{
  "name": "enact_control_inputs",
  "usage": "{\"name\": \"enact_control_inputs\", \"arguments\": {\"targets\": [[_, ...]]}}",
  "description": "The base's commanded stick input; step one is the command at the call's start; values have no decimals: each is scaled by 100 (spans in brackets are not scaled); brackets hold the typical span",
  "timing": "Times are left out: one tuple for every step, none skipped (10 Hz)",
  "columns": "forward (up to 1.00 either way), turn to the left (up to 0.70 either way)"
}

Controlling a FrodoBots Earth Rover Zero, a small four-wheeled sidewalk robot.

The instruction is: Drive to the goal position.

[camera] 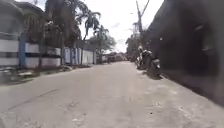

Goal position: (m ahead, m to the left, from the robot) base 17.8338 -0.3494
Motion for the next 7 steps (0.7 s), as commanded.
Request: {"name": "enact_control_inputs", "arguments": {"targets": [[100, -39], [100, -38], [100, -35], [100, -22], [100, 0], [100, 0], [100, 0]]}}
